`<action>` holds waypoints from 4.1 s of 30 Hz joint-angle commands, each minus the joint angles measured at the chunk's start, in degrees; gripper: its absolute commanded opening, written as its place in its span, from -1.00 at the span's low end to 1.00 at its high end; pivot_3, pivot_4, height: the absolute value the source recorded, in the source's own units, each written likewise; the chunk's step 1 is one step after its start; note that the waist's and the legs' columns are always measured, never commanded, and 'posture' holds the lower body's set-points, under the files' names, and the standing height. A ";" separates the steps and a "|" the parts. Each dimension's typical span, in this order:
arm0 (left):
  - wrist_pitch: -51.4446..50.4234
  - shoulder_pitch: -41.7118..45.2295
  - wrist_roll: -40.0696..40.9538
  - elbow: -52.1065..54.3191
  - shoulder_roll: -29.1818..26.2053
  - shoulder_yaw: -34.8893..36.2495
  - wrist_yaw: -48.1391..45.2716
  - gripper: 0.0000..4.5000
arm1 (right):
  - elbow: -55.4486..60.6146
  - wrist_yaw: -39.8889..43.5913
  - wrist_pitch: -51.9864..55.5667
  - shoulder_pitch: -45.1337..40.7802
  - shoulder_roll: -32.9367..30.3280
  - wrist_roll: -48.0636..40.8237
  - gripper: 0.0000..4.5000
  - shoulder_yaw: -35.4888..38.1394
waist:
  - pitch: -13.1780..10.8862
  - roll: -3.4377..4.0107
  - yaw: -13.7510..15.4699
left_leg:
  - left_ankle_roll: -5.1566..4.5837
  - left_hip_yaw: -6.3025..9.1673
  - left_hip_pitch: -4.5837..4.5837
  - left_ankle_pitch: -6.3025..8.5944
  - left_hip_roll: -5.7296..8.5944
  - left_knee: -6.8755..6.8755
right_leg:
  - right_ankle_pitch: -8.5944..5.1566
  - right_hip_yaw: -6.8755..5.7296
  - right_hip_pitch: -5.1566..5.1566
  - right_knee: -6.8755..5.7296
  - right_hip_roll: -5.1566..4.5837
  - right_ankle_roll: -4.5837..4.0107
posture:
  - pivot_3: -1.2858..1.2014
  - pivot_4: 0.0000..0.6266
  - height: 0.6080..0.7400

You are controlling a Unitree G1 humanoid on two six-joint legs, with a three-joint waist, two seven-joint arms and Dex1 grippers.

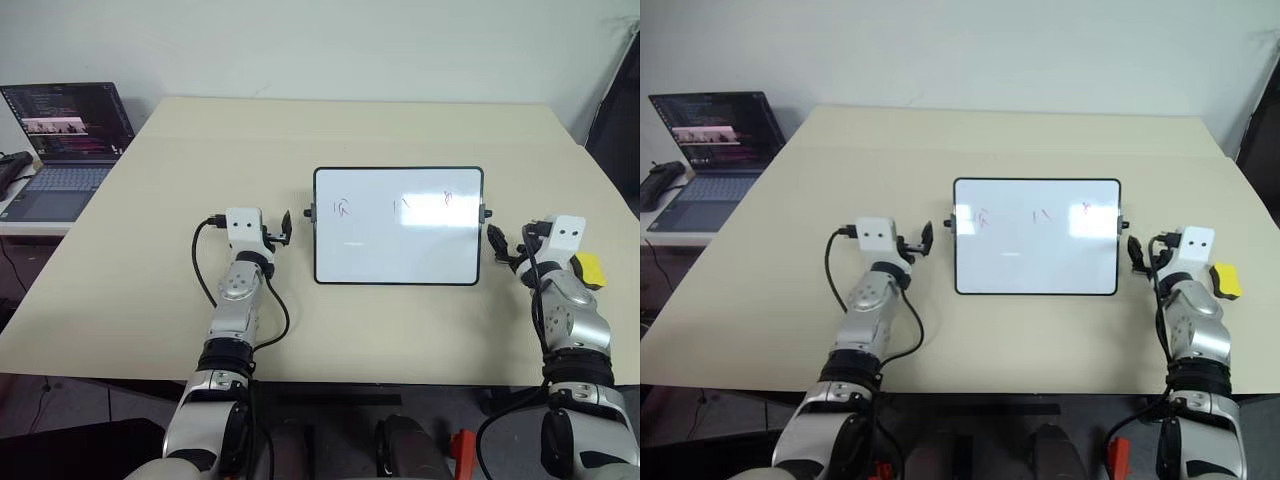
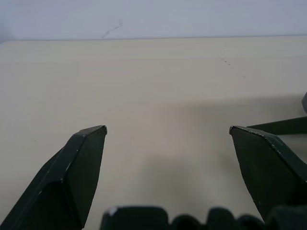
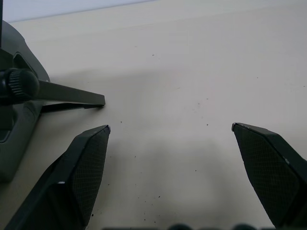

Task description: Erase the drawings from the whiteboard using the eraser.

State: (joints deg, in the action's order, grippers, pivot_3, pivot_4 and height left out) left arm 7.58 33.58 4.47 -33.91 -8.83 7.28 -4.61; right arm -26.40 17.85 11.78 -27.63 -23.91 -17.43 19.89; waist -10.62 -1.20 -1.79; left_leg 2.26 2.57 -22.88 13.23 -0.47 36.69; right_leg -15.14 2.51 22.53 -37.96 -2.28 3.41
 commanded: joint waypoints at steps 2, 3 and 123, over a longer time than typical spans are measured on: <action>1.89 1.85 0.23 -0.22 -0.36 0.49 -0.26 1.00 | 2.40 0.06 -0.94 0.29 -0.46 -0.22 0.98 0.39 | 0.00 0.00 0.01 | 0.00 0.00 0.00 0.00 0.00 0.00 | 0.00 0.00 0.00 0.00 0.00 0.00 | 0.03 -0.52 1.00; 1.95 1.95 0.23 -0.36 -0.33 0.45 -0.28 1.00 | 2.48 0.07 -0.90 0.37 -0.55 -0.22 0.98 0.43 | 0.00 0.00 0.01 | 0.00 0.00 0.00 0.00 0.00 0.00 | 0.00 0.00 0.00 0.00 0.00 0.00 | 0.03 -0.52 1.00; -29.53 -20.15 24.37 48.06 -30.25 3.72 -46.66 1.00 | -0.33 14.10 -3.33 -24.80 8.41 27.89 -0.50 -43.07 | -0.08 0.04 -0.77 | 0.07 0.17 -0.02 0.06 -0.18 -0.03 | -0.04 -0.11 0.15 -0.07 0.11 -0.15 | 0.03 -0.52 1.00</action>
State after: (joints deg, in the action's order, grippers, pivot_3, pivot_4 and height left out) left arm -22.10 13.25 27.93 11.41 -38.34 9.50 -51.70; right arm -24.09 31.25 9.10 -53.07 -15.52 8.09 -21.49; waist -10.69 -1.16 -2.56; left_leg 2.34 2.73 -22.86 13.29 -0.65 36.66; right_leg -15.18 2.40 22.64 -38.03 -2.18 3.26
